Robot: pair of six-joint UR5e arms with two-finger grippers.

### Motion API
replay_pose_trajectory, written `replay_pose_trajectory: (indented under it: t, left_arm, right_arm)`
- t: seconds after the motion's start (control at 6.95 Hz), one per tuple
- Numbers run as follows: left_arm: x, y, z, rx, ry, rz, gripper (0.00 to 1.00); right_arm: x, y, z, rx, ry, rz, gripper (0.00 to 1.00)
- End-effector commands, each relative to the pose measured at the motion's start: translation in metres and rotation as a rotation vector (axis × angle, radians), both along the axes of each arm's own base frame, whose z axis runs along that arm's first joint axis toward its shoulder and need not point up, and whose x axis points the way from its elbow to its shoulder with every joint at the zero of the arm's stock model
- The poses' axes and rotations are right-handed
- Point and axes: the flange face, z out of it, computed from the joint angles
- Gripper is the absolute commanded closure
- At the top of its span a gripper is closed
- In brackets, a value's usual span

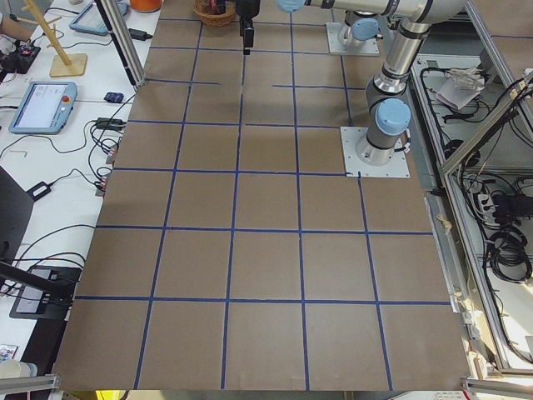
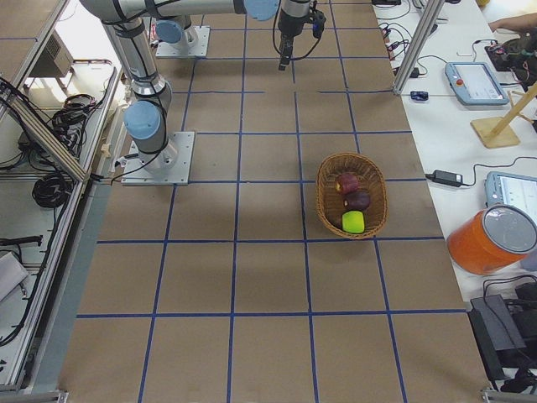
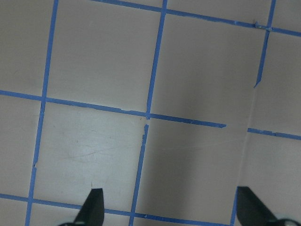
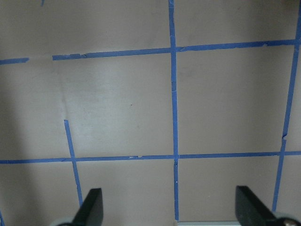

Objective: Put all apples into basket

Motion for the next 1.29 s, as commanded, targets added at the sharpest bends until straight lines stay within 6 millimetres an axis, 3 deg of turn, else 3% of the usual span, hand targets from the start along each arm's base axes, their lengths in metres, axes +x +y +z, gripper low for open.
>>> replay_pose_trajectory:
  t: [0.0,0.43,1.15]
  left_arm:
    - [0.000,0.001,0.001,-0.001,0.000,0.000,0.00]
    - [0.001,0.000,0.000,0.001,-0.001,0.002,0.00]
    - [0.001,0.000,0.000,0.001,-0.001,0.002,0.00]
  right_arm:
    - [-0.002,0.031,-0.012,-0.045,0.029,0.000,0.00]
    - [-0.009,0.029,0.004,-0.064,0.062,-0.008,0.00]
    - [-0.008,0.028,0.005,-0.063,0.054,-0.008,0.00]
